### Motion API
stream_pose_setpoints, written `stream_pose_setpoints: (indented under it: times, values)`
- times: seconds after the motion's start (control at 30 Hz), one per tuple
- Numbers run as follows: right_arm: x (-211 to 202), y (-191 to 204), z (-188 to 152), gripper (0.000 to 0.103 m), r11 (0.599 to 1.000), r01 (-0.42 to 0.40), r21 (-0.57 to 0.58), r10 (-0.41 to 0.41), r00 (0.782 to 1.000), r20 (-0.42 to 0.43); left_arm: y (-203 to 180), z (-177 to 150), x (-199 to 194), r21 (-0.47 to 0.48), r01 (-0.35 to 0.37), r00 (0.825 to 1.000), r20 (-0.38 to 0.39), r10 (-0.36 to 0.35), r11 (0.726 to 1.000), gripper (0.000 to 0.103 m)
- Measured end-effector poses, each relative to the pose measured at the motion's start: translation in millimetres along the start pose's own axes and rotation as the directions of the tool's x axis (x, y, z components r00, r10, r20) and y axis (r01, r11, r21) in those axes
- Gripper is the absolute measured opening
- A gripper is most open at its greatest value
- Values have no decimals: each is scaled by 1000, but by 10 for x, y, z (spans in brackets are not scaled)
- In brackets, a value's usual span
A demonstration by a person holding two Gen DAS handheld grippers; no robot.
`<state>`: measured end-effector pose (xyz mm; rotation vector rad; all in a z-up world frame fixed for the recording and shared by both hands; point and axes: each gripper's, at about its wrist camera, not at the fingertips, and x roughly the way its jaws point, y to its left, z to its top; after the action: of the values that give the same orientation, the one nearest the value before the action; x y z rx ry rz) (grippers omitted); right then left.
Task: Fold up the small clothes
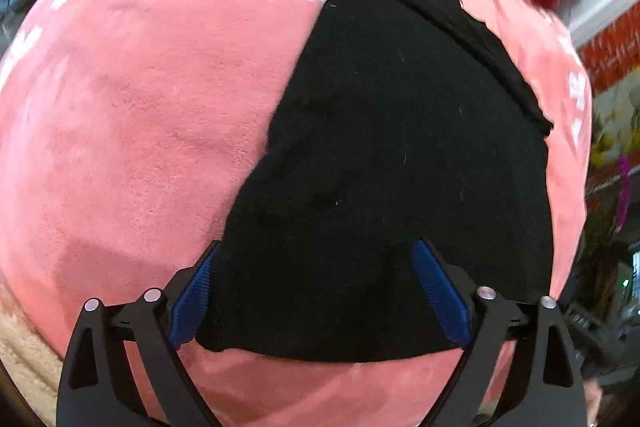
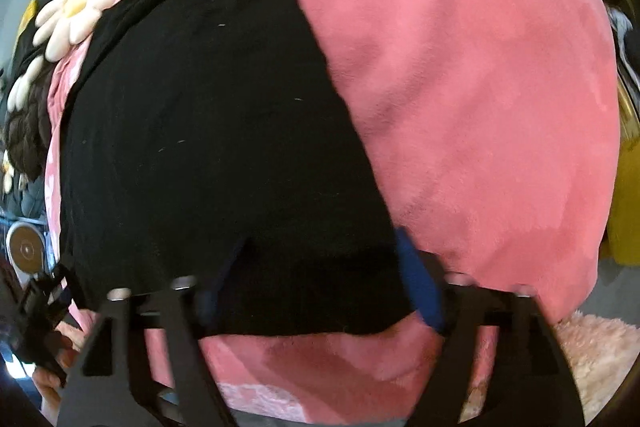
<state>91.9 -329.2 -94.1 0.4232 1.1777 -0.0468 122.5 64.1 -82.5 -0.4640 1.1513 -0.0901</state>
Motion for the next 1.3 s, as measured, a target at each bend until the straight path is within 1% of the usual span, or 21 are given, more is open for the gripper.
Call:
stream_pose_setpoints:
  times: [0.03, 0.07, 0.1, 0.13, 0.17, 0.23, 0.27, 0.4, 0.47, 0.6, 0.7, 0.77, 0.93, 1.0, 1.1, 1.13, 1.17, 1.2, 1.23, 1.27, 1.3]
  values:
    - [-6, 0, 4, 14, 1000, -29, 8, 29, 1000, -5, -13, 1, -2, 16, -21, 1000, 0, 21, 1000, 75]
    - [-11, -2, 2, 7, 999, -49, 20, 49, 999, -9, -51, 2, -4, 58, -65, 998, -3, 66, 996, 60]
    - [-15, 8, -9, 6, 998, -54, 22, 54, 999, -7, -74, -4, -13, 86, -91, 996, -5, 92, 992, 53]
    - [-21, 23, -8, 6, 998, -58, 20, 59, 998, -4, -68, 1, -27, 99, -90, 996, -11, 92, 991, 32]
    - [-21, 57, -4, 6, 998, -64, 16, 64, 998, -1, -32, 16, -41, 89, -69, 997, -32, 72, 994, 7]
    - [-2, 107, -20, 6, 998, -67, 6, 67, 998, -1, 66, 44, -55, 41, -19, 997, -69, 22, 999, 5]
    - [0, 89, -30, 6, 998, -66, 2, 66, 998, 1, 101, 47, -69, 24, -13, 997, -73, 15, 1000, 5]
    - [53, 80, -16, 8, 996, -86, 18, 86, 996, -1, 58, 6, -54, 42, -30, 997, -74, 33, 999, 7]
    - [-15, -44, -52, 9, 995, -91, 28, 91, 996, 1, 65, -14, -66, 32, -38, 997, -71, 41, 999, 16]
    - [-32, -53, -73, 10, 996, -81, 26, 81, 997, 4, 94, -50, -57, 15, -7, 998, -65, 8, 1000, 29]
    - [-32, -52, -83, 10, 997, -77, 28, 77, 997, 7, 48, -36, -30, 27, -2, 998, -63, 3, 1000, 38]
    - [-43, -61, -92, 11, 997, -76, 27, 76, 997, 8, 13, -25, -22, 37, 2, 998, -57, 0, 999, 47]
    - [-35, -50, -89, 13, 997, -74, 26, 74, 997, 11, -52, -4, 5, 65, -1, 999, -44, 4, 998, 62]
    - [-32, -53, -87, 16, 996, -79, 26, 79, 997, 12, -64, 16, 22, 59, 4, 999, -38, -1, 998, 66]
    - [-24, -38, -89, 27, 994, -104, 25, 103, 995, 14, -85, 31, 44, 63, -6, 1000, -30, 8, 998, 68]
    - [-23, -19, -91, 32, 994, -112, 17, 111, 994, 15, -88, 36, 44, 66, -8, 1000, -28, 10, 998, 68]
    - [-27, 1, -96, 38, 993, -115, 11, 115, 993, 17, -96, 46, 42, 67, -1, 1000, -25, 2, 998, 66]
    - [-28, 30, -101, 40, 994, -111, -3, 111, 994, 19, -104, 57, 39, 65, 15, 1000, -22, -14, 998, 61]
    - [-30, 54, -106, 41, 995, -97, -16, 98, 995, 20, -94, 64, 27, 63, 36, 999, -22, -34, 997, 36]
    - [-34, 65, -108, 41, 996, -91, -23, 92, 996, 19, -64, 77, 37, 52, 69, 997, -50, -66, 996, 3]
    - [-40, 64, -104, 41, 995, -92, -24, 93, 996, 17, -34, 84, 53, 29, 107, 992, -76, -104, 994, 5]
